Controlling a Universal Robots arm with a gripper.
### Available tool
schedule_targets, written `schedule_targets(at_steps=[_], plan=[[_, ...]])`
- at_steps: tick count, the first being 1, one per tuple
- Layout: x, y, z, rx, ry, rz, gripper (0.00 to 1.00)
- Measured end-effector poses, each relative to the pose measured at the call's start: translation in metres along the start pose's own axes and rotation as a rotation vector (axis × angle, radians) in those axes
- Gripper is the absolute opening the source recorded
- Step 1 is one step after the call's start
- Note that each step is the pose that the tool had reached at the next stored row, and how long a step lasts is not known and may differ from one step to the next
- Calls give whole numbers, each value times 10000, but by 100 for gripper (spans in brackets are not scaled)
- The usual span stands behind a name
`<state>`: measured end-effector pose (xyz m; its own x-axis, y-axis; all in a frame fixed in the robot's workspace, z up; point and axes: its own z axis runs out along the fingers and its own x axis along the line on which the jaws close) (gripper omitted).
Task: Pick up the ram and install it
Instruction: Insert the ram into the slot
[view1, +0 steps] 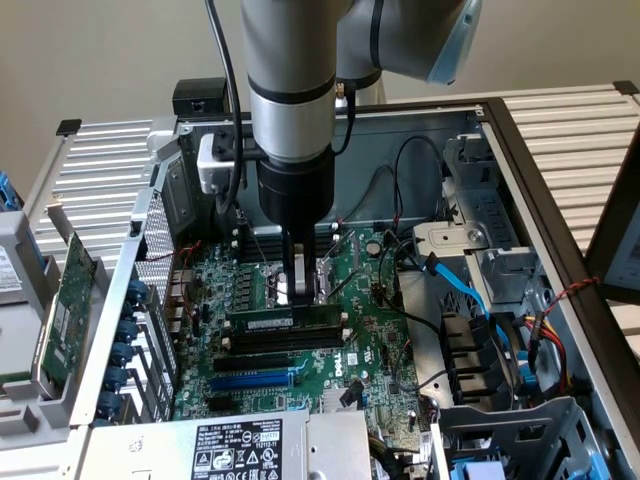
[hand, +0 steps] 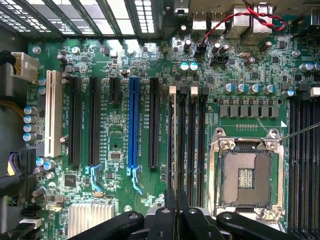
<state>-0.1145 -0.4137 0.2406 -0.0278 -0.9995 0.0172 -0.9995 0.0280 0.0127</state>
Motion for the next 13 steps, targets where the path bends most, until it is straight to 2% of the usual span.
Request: schedule_targets(at_steps=[13], plan=[[0,12,49,16,-1,0,12]])
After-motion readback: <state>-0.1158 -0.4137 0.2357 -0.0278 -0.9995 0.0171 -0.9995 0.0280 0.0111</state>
